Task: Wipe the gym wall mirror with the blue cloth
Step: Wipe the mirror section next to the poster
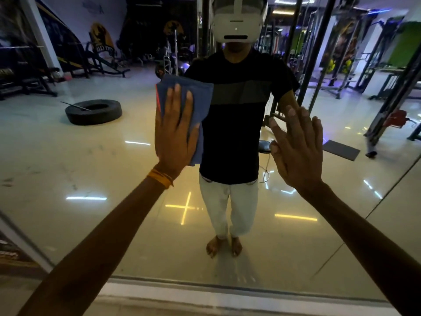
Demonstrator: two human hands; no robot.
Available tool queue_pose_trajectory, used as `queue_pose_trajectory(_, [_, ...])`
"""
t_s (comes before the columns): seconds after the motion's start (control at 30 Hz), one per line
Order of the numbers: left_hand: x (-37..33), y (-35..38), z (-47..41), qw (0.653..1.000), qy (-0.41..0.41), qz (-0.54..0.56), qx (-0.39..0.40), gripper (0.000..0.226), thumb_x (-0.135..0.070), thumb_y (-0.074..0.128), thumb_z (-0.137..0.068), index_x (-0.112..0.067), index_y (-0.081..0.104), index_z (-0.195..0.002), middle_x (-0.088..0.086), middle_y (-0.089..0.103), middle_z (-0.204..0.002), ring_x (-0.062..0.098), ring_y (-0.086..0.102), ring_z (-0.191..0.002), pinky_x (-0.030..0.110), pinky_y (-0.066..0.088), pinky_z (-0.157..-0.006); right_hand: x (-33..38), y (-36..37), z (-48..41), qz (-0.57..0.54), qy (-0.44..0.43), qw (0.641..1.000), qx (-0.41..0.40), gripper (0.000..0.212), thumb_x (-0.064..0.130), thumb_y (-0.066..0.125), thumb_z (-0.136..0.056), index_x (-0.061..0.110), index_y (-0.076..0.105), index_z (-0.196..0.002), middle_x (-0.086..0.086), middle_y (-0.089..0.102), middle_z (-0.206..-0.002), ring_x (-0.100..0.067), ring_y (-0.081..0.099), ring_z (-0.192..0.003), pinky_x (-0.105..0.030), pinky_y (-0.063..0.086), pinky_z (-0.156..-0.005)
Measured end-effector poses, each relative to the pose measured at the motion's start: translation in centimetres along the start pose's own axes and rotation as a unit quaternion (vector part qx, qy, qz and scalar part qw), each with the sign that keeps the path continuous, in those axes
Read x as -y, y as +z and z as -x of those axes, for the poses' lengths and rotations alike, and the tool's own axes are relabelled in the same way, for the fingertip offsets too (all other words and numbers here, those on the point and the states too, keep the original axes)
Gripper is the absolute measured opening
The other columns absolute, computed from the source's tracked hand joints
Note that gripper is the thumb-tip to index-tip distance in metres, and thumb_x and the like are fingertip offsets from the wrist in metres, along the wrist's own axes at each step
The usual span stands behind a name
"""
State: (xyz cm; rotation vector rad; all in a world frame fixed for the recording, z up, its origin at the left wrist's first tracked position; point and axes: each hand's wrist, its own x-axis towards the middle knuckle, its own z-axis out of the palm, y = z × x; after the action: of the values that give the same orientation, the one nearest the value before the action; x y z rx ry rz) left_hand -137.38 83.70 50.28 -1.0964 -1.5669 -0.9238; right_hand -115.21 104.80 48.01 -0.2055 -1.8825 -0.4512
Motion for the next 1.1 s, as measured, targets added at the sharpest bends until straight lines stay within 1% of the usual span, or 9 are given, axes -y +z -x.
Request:
queue_pose_trajectory(0.27, [-0.9, 3.4, 11.2, 0.939, 0.302, -0.031, 0.164, 0.077, -0.031, 0.048, -0.105, -0.014, 0.003, -0.165, 0.013, 0.022, -0.166, 0.026, 0.006, -0.159, 0.045, 0.010, -0.128, -1.2, 0.0, 0.4, 0.007, -0.065, 0.998, 0.011, 0.056, 0.025, 0.063, -0.101, 0.013, 0.046, -0.152, -0.021, 0.032, -0.161, -0.045, 0.030, -0.149, -0.067, 0.029, -0.117])
queue_pose_trajectory(0.33, [0.2, 2.2, 5.0, 0.998, 0.069, 0.001, 0.012, 0.072, -0.040, 0.035, -0.109, -0.016, -0.004, -0.165, 0.013, 0.008, -0.171, 0.029, 0.007, -0.159, 0.048, 0.011, -0.128, -1.5, -0.5, -0.1, -0.006, -0.058, 0.998, 0.005, 0.055, 0.024, 0.063, -0.101, 0.013, 0.047, -0.152, -0.021, 0.035, -0.160, -0.045, 0.033, -0.148, -0.068, 0.032, -0.113])
queue_pose_trajectory(0.37, [0.9, 2.9, 1.4, 0.986, -0.040, -0.081, -0.141, 0.071, -0.043, 0.032, -0.110, -0.016, -0.003, -0.164, 0.013, 0.003, -0.172, 0.029, 0.007, -0.159, 0.050, 0.010, -0.128, -1.7, -0.9, -0.6, -0.010, -0.050, 0.999, 0.000, 0.054, 0.024, 0.063, -0.101, 0.012, 0.048, -0.151, -0.022, 0.035, -0.160, -0.046, 0.033, -0.148, -0.069, 0.033, -0.112])
queue_pose_trajectory(0.4, [0.4, 1.3, -1.9, 0.990, -0.072, 0.081, -0.093, 0.069, -0.043, 0.032, -0.110, -0.013, 0.003, -0.164, 0.015, 0.004, -0.172, 0.029, 0.005, -0.158, 0.051, 0.009, -0.128, -1.9, -1.2, -1.1, -0.013, -0.041, 0.999, -0.001, 0.053, 0.023, 0.062, -0.101, 0.011, 0.049, -0.151, -0.022, 0.035, -0.160, -0.046, 0.033, -0.148, -0.069, 0.032, -0.112])
queue_pose_trajectory(0.43, [0.4, 1.1, -3.2, 0.990, -0.102, -0.004, -0.093, 0.065, -0.041, 0.032, -0.110, -0.008, 0.012, -0.163, 0.020, 0.009, -0.169, 0.029, 0.005, -0.158, 0.052, 0.008, -0.128, -2.0, -1.5, -1.6, -0.015, -0.033, 0.999, 0.001, 0.052, 0.023, 0.062, -0.102, 0.011, 0.050, -0.151, -0.022, 0.034, -0.161, -0.046, 0.032, -0.149, -0.069, 0.032, -0.113])
queue_pose_trajectory(0.67, [-4.5, 2.9, 4.5, 0.995, 0.064, -0.012, 0.076, 0.066, -0.043, 0.029, -0.110, -0.024, -0.001, -0.165, 0.004, -0.001, -0.173, 0.024, -0.001, -0.160, 0.050, 0.010, -0.129, -3.1, -2.2, -3.0, 0.008, -0.038, 0.999, 0.033, 0.053, 0.031, 0.055, -0.105, 0.017, 0.044, -0.155, -0.019, 0.030, -0.164, -0.040, 0.022, -0.154, -0.066, 0.027, -0.117])
queue_pose_trajectory(0.8, [-3.3, 1.0, -1.9, 0.997, 0.062, -0.006, 0.040, 0.063, -0.044, 0.025, -0.111, -0.018, 0.004, -0.165, 0.006, -0.001, -0.173, 0.021, -0.004, -0.159, 0.043, 0.000, -0.130, -4.0, -2.9, -5.0, 0.004, -0.045, 0.998, 0.031, 0.054, 0.031, 0.056, -0.104, 0.017, 0.044, -0.155, -0.019, 0.031, -0.164, -0.039, 0.023, -0.154, -0.067, 0.029, -0.115])
queue_pose_trajectory(0.97, [-2.5, -2.4, -17.7, 0.988, -0.096, 0.034, -0.117, 0.064, -0.041, 0.031, -0.111, 0.002, 0.027, -0.158, 0.030, 0.021, -0.165, 0.037, 0.007, -0.155, 0.062, 0.011, -0.126, -5.5, -4.1, -11.3, 0.009, -0.040, 0.999, -0.008, 0.052, 0.029, 0.047, -0.107, 0.018, 0.040, -0.157, -0.018, 0.026, -0.166, -0.039, 0.020, -0.155, -0.064, 0.019, -0.122])
queue_pose_trajectory(1.1, [-5.0, 0.0, -10.4, 0.998, 0.051, -0.021, 0.010, 0.065, -0.037, 0.036, -0.108, -0.011, 0.013, -0.164, 0.020, 0.011, -0.170, 0.032, 0.001, -0.159, 0.057, 0.007, -0.128, -5.2, -4.3, -12.7, 0.007, -0.031, 0.999, -0.015, 0.053, 0.032, 0.044, -0.106, 0.019, 0.039, -0.157, -0.018, 0.027, -0.166, -0.039, 0.021, -0.155, -0.059, 0.013, -0.125])
